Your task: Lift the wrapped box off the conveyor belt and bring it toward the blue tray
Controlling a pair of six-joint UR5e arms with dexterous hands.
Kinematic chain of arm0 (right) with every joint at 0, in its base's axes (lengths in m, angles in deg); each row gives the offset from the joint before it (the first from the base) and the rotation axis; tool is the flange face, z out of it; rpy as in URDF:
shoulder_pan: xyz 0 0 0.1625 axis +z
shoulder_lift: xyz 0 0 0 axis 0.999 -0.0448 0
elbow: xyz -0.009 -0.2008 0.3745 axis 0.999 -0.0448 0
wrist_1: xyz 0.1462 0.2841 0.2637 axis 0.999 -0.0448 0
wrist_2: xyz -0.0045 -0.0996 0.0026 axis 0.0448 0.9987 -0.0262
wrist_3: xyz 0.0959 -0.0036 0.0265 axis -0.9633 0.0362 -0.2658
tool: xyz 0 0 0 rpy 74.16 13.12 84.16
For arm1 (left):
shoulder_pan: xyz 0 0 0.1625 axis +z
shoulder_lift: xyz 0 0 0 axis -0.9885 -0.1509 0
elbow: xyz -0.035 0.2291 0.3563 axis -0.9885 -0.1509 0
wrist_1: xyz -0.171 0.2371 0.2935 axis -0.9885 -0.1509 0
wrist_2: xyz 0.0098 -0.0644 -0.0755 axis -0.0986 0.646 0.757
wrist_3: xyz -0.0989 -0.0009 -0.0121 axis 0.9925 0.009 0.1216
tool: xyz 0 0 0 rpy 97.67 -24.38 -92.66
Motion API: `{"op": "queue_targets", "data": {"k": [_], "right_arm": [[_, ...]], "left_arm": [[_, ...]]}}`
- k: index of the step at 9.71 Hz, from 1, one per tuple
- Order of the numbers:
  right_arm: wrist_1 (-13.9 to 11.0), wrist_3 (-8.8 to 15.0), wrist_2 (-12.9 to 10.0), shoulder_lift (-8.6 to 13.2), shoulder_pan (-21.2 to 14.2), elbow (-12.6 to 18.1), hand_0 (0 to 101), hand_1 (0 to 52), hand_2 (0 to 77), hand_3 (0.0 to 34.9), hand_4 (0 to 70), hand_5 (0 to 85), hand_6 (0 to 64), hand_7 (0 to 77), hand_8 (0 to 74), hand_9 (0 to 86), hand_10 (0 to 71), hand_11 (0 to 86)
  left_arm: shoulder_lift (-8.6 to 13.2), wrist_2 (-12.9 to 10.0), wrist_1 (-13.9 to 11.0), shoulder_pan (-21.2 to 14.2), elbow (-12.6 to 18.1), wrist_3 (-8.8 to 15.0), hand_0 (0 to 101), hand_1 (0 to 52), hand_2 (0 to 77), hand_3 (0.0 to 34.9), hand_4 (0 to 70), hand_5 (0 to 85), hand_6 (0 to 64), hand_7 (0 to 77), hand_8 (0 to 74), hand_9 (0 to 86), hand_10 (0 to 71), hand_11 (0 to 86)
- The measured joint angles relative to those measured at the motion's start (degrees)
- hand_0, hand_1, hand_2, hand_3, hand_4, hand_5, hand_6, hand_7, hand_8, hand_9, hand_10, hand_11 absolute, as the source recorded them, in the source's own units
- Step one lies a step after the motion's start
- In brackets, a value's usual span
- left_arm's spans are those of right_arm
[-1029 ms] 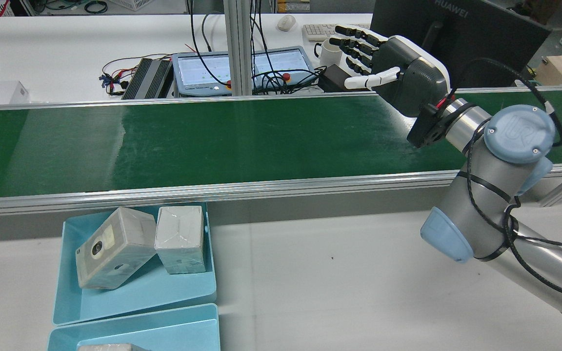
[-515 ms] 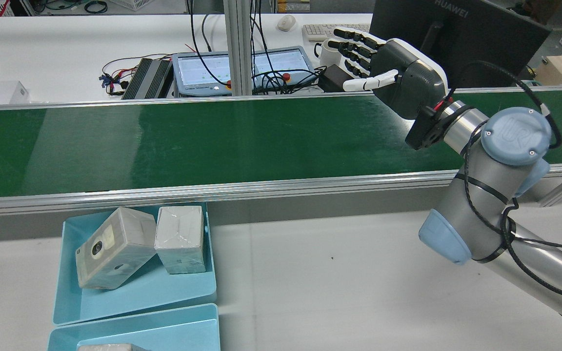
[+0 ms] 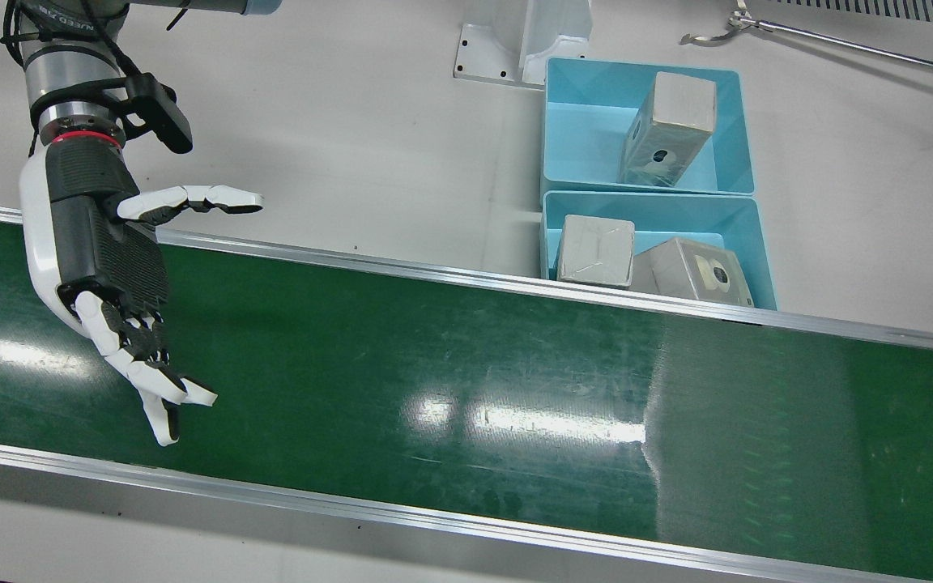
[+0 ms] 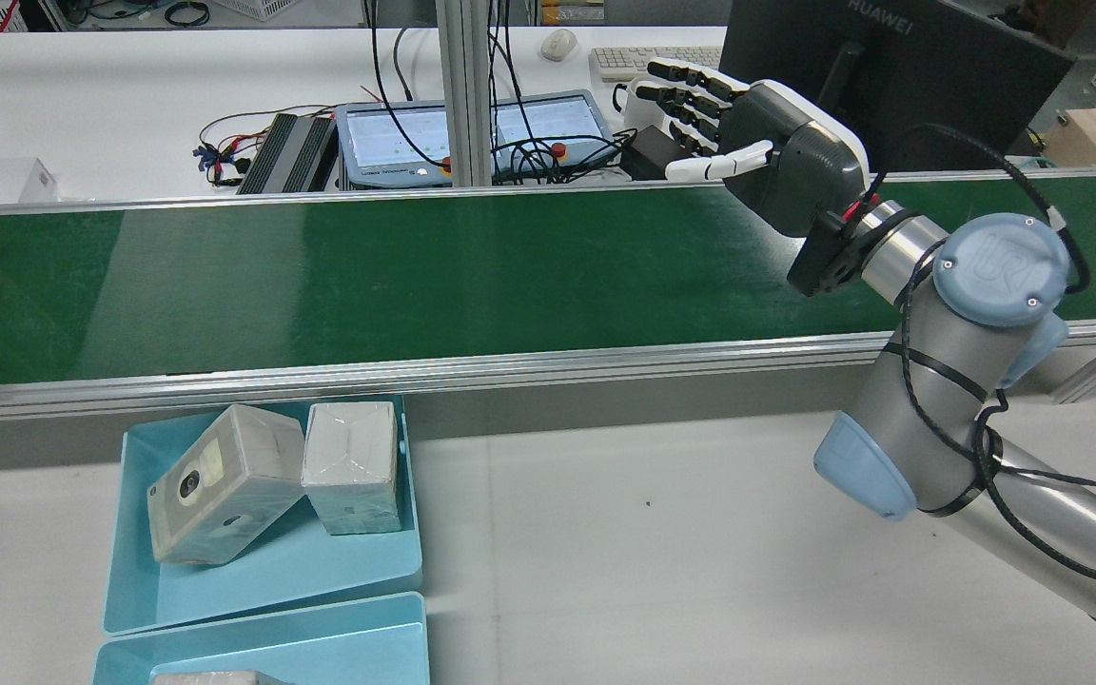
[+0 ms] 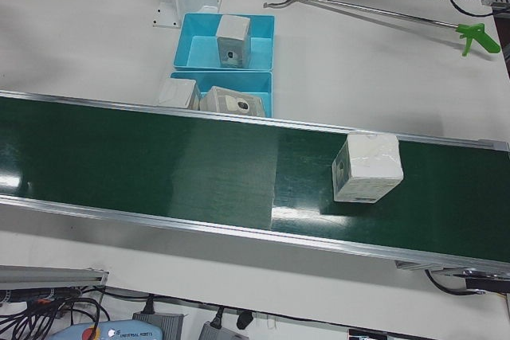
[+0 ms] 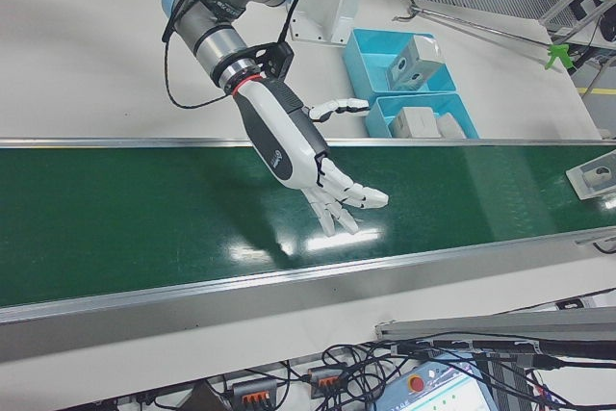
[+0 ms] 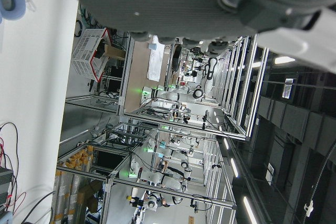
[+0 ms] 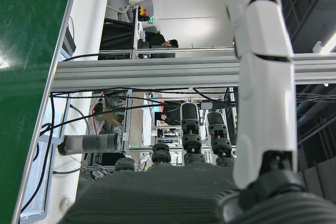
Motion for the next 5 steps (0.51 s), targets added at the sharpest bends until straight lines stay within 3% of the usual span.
{"op": "queue_targets", "data": {"k": [4, 5], "right_arm": [[0.0, 0.0, 0.0, 0.0, -0.1, 0.1, 49, 16.9, 14.7, 9.8, 10.4, 15.3, 6.0, 20.2, 3.8, 6.0, 0.0, 1.1], [0.0, 0.0, 0.0, 0.0, -0.2, 0.2, 49, 16.9, 14.7, 11.2, 10.9, 15.3, 6.0, 20.2, 3.8, 6.0, 0.0, 1.1]], "left_arm": [[0.0, 0.0, 0.0, 0.0, 0.0, 0.0, 0, 0.0, 1.1, 0.0, 0.5, 1.1, 0.5, 0.5, 0.5, 0.0, 0.0, 0.0], [0.0, 0.0, 0.0, 0.0, 0.0, 0.0, 0, 0.0, 0.5, 0.0, 0.5, 1.1, 0.5, 0.5, 0.5, 0.0, 0.5, 0.5]]}}
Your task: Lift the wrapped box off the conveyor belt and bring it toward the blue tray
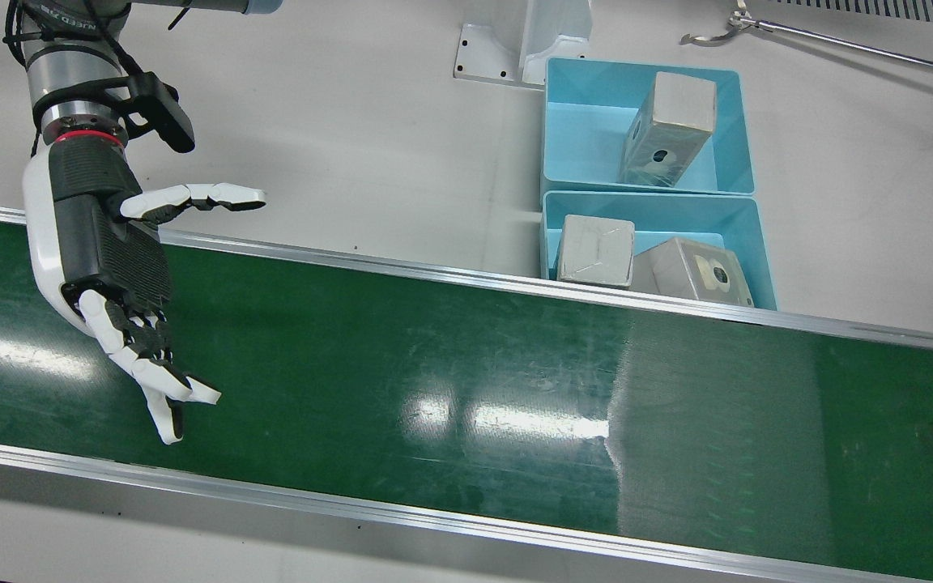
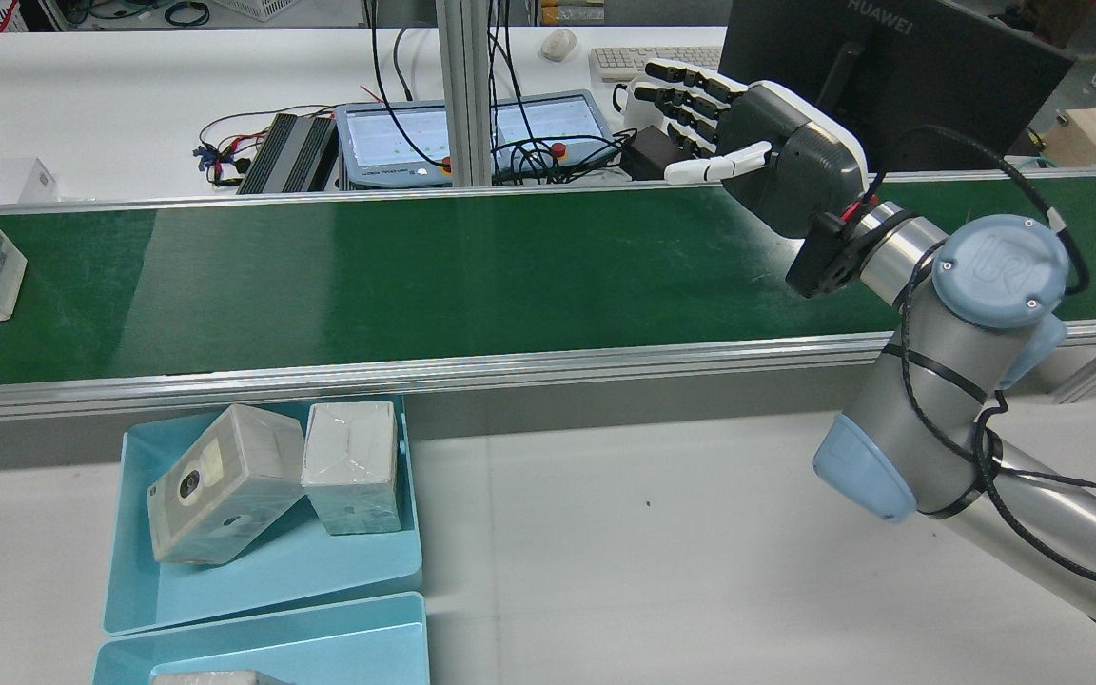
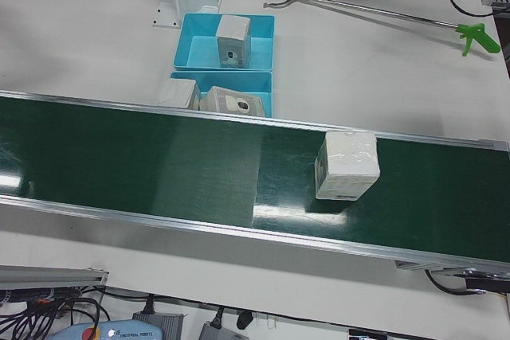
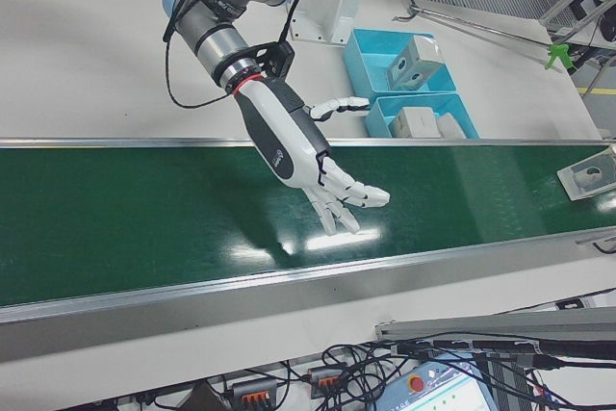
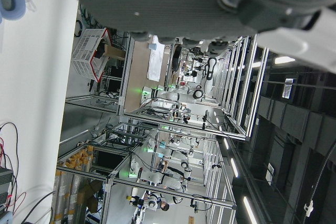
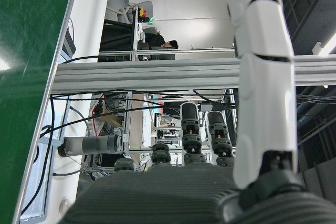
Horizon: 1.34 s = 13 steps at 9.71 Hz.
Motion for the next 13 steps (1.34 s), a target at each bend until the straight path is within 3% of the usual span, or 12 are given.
{"op": "queue_targets", "data": {"k": [13], "right_arm": [[0.0, 0.0, -0.1, 0.1, -0.2, 1.1, 49, 16.4, 14.7, 10.9, 10.9, 16.4, 6.0, 20.2, 3.8, 6.0, 0.0, 1.1]], "left_arm": [[0.0, 0.0, 0.0, 0.0, 0.0, 0.0, 0, 0.0, 1.1, 0.0, 0.5, 1.1, 0.5, 0.5, 0.5, 0.0, 0.0, 0.5]]}}
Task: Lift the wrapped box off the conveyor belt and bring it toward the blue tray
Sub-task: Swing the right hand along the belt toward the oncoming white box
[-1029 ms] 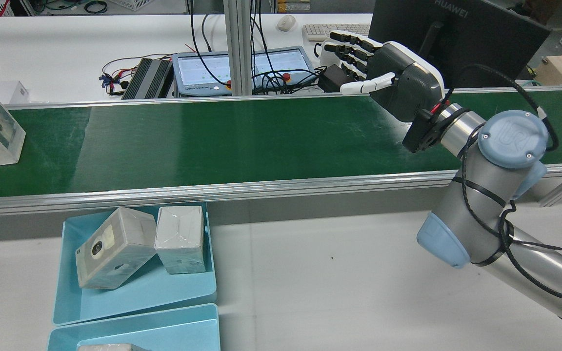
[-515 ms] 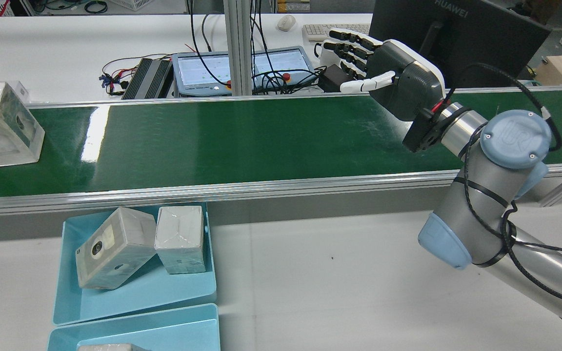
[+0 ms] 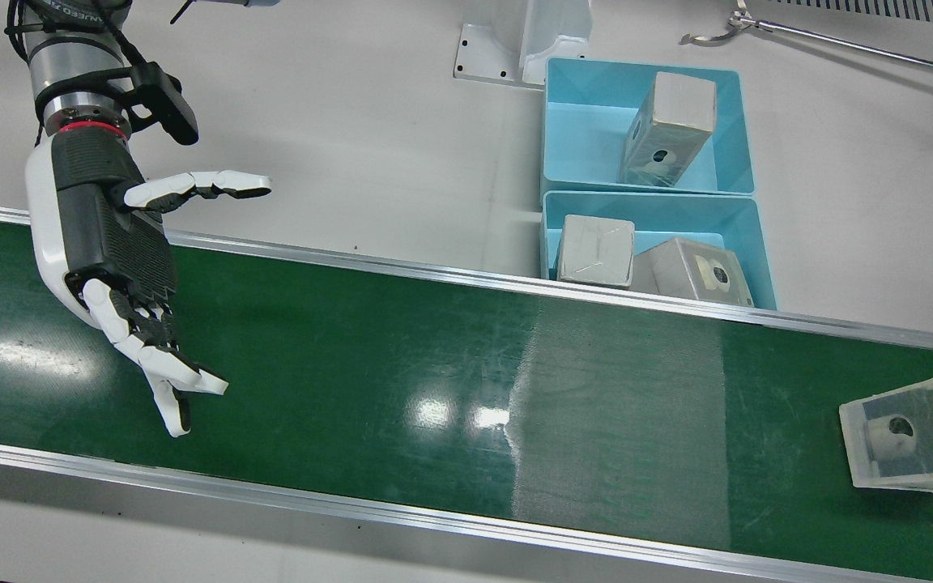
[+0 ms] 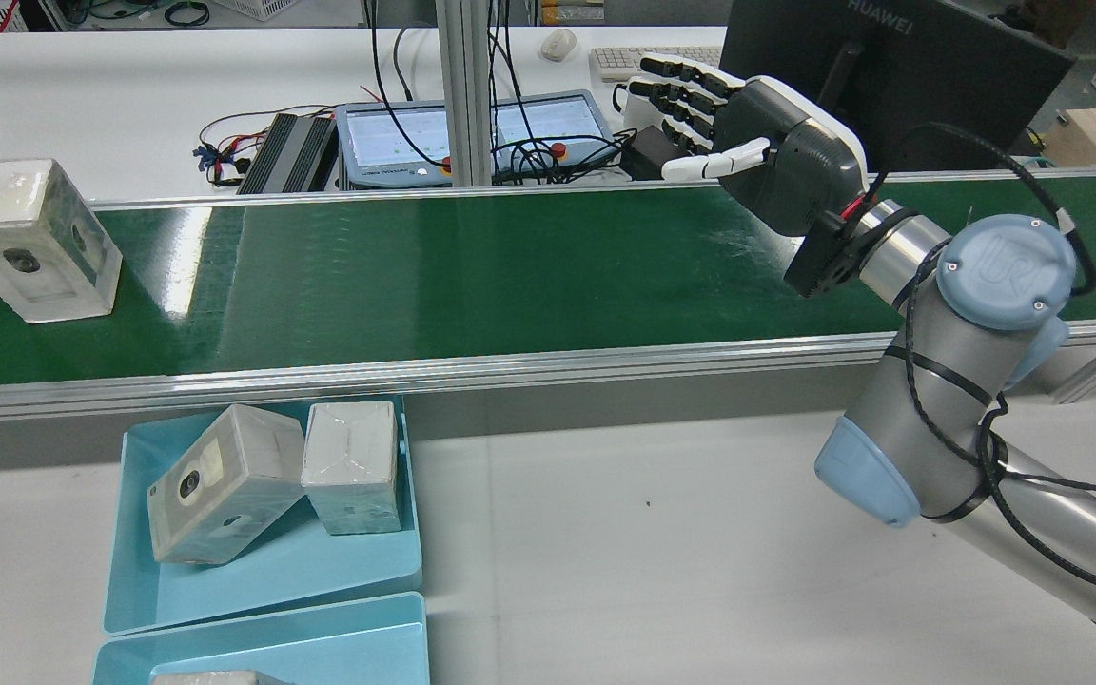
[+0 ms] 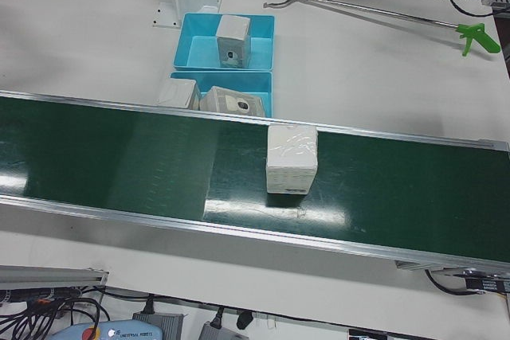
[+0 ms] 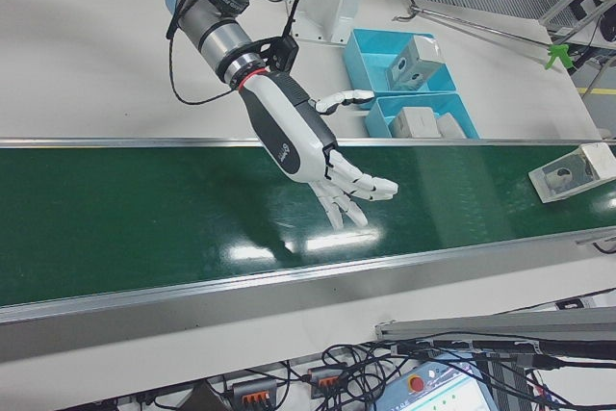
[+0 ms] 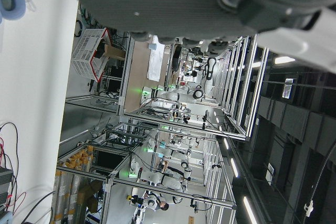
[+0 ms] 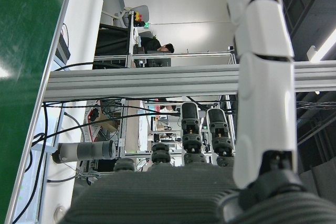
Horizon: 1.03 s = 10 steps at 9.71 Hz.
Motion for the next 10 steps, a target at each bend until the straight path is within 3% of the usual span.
{"op": "queue_targets", "data": {"k": [1, 3, 4, 5, 6, 7, 8, 9, 10], "right_arm": [[0.0, 0.0, 0.0, 0.0, -0.3, -0.1, 50, 17.5, 14.2, 7.7, 12.0, 16.4, 7.1, 20.7, 3.8, 6.0, 0.0, 1.1], [0.2, 0.1, 0.0, -0.2, -1.3, -0.7, 46, 7.1, 2.2, 0.0, 12.0, 16.4, 8.2, 21.8, 1.1, 6.0, 0.0, 1.1], [0.4, 0.1, -0.1, -0.3, -1.9, -1.1, 46, 7.1, 2.2, 0.0, 12.0, 16.4, 8.2, 21.8, 1.1, 6.0, 0.0, 1.1], [0.5, 0.2, -0.1, -0.2, -2.3, -1.5, 45, 7.1, 2.2, 0.0, 11.5, 10.9, 8.2, 18.5, 2.2, 4.9, 0.0, 1.1], [0.6, 0.3, -0.1, -0.2, -2.8, -1.8, 44, 4.4, 2.2, 0.0, 11.5, 10.9, 8.2, 18.0, 2.2, 4.9, 0.0, 1.1], [1.2, 0.3, -0.2, 0.3, -3.1, -2.8, 45, 11.5, 1.6, 0.0, 10.4, 10.4, 8.2, 19.1, 2.2, 4.9, 0.0, 1.1], [3.6, 0.3, -0.2, 1.2, -3.3, -5.1, 46, 11.5, 1.6, 0.0, 10.4, 12.0, 8.2, 20.7, 5.5, 6.0, 0.0, 1.1], [6.0, 0.4, -0.1, 2.3, -3.4, -7.7, 48, 15.8, 9.3, 0.0, 11.5, 14.2, 8.2, 20.7, 3.3, 6.5, 0.0, 1.1], [7.8, 0.5, -0.1, 3.4, -3.6, -9.9, 48, 15.8, 9.3, 0.0, 11.5, 14.2, 8.2, 20.7, 3.3, 6.5, 0.0, 1.1]], "left_arm": [[0.0, 0.0, 0.0, 0.0, 0.0, 0.0, 0, 0.0, 0.5, 0.0, 0.5, 1.1, 0.5, 0.5, 0.5, 0.0, 0.5, 0.5], [0.0, 0.0, 0.0, 0.0, 0.0, 0.0, 0, 0.0, 1.1, 0.0, 0.5, 1.1, 0.5, 0.5, 0.5, 0.0, 0.5, 0.5], [0.0, 0.0, 0.0, 0.0, 0.0, 0.0, 0, 0.0, 1.1, 0.0, 0.5, 1.1, 0.5, 0.5, 0.5, 0.0, 0.5, 0.0], [0.0, 0.0, 0.0, 0.0, 0.0, 0.0, 0, 0.0, 1.1, 0.0, 0.5, 1.1, 0.5, 0.5, 0.5, 0.0, 0.5, 0.0], [0.0, 0.0, 0.0, 0.0, 0.0, 0.0, 0, 0.0, 1.1, 0.0, 0.5, 1.1, 0.0, 0.5, 0.5, 0.5, 0.0, 0.0], [0.0, 0.0, 0.0, 0.0, 0.0, 0.0, 0, 0.0, 1.1, 0.0, 0.5, 1.1, 0.0, 0.5, 0.5, 0.5, 0.0, 0.0], [0.0, 0.0, 0.0, 0.0, 0.0, 0.0, 0, 0.0, 1.1, 0.0, 0.5, 1.1, 0.5, 0.5, 0.5, 0.5, 0.0, 0.5], [0.0, 0.0, 0.0, 0.0, 0.0, 0.0, 0, 0.0, 1.1, 0.0, 0.5, 1.1, 0.5, 0.5, 0.5, 0.5, 0.5, 0.0], [0.0, 0.0, 0.0, 0.0, 0.0, 0.0, 0, 0.0, 1.1, 0.0, 0.5, 1.1, 0.5, 0.5, 0.5, 0.5, 0.5, 0.0]]}}
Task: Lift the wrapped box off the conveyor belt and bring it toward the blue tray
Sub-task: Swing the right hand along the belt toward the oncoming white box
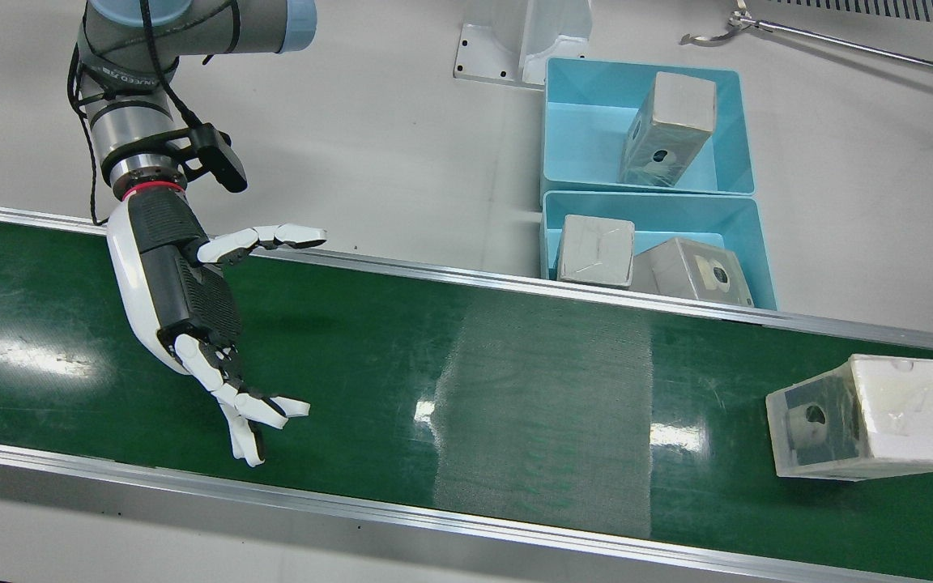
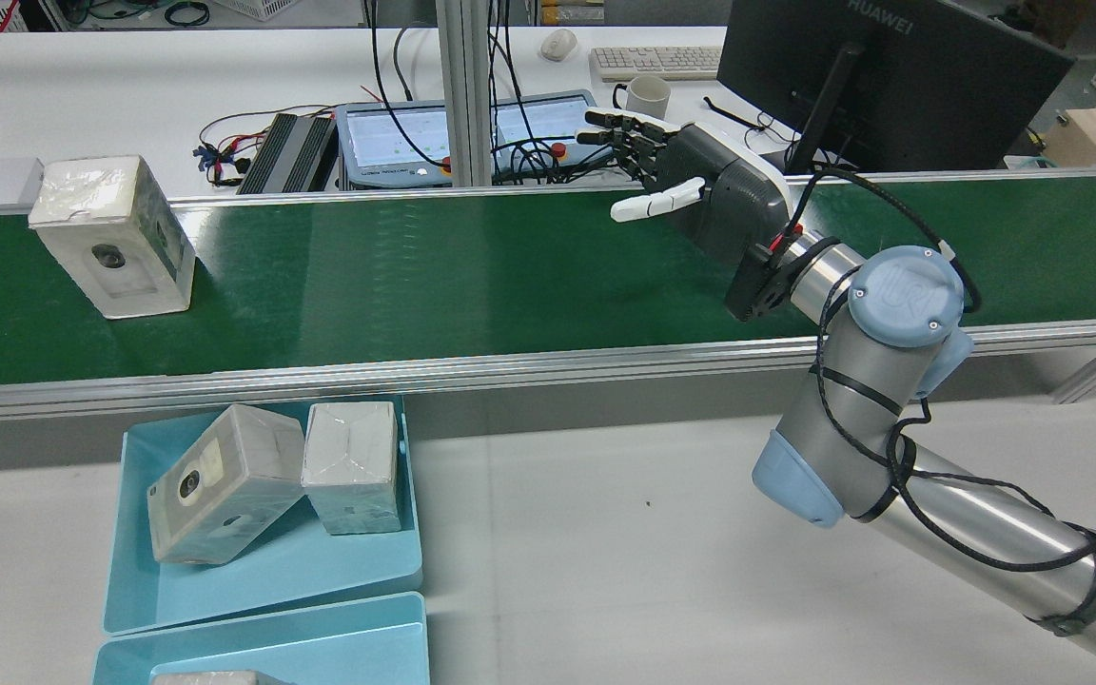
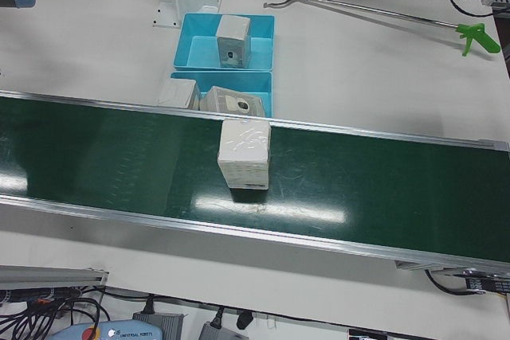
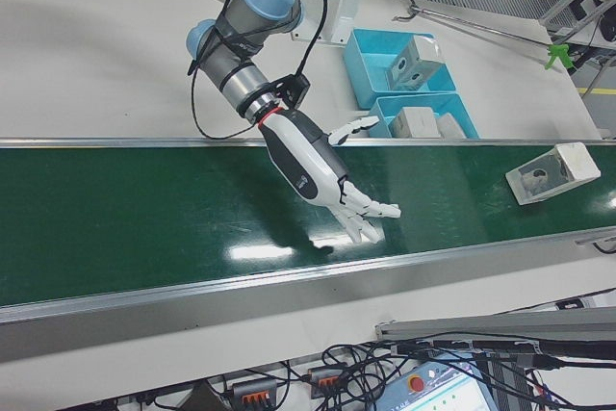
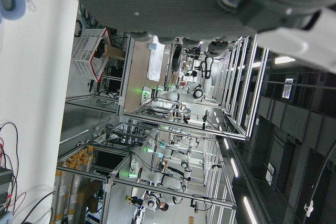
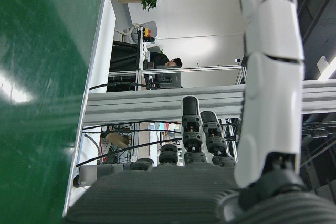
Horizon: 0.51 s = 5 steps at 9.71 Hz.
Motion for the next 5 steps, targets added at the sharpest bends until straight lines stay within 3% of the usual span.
{"op": "queue_targets", "data": {"k": [1, 2, 3, 5], "right_arm": [[0.9, 0.2, 0.0, 0.8, -0.2, -1.4, 48, 14.2, 12.5, 0.0, 12.5, 14.2, 8.7, 23.5, 3.3, 6.5, 0.0, 1.1], [1.3, 0.3, 0.0, 1.4, -0.3, -2.1, 48, 11.5, 10.9, 0.0, 12.5, 14.2, 8.7, 24.0, 3.3, 6.5, 0.0, 1.1], [1.5, 0.3, 0.0, 1.6, -0.4, -2.4, 48, 14.7, 11.4, 0.0, 12.5, 14.2, 8.7, 24.0, 3.3, 8.2, 0.0, 1.1], [1.6, 0.2, 0.1, 1.8, -0.5, -2.5, 48, 14.2, 11.4, 0.0, 11.5, 14.2, 8.7, 24.0, 3.3, 7.6, 0.0, 1.1]], "left_arm": [[0.0, 0.0, 0.0, 0.0, 0.0, 0.0, 0, 0.0, 1.1, 0.0, 0.0, 1.1, 0.5, 0.5, 0.5, 0.0, 0.5, 0.5], [0.0, 0.0, 0.0, 0.0, 0.0, 0.0, 0, 0.0, 1.1, 0.0, 0.5, 1.1, 0.5, 0.5, 0.5, 0.0, 0.5, 0.0], [0.0, 0.0, 0.0, 0.0, 0.0, 0.0, 0, 0.0, 1.1, 0.0, 0.5, 1.1, 0.5, 0.5, 0.5, 0.0, 0.5, 0.0], [0.0, 0.0, 0.0, 0.0, 0.0, 0.0, 0, 0.0, 1.1, 0.0, 0.0, 1.1, 0.5, 0.5, 0.5, 0.5, 0.5, 0.5]]}}
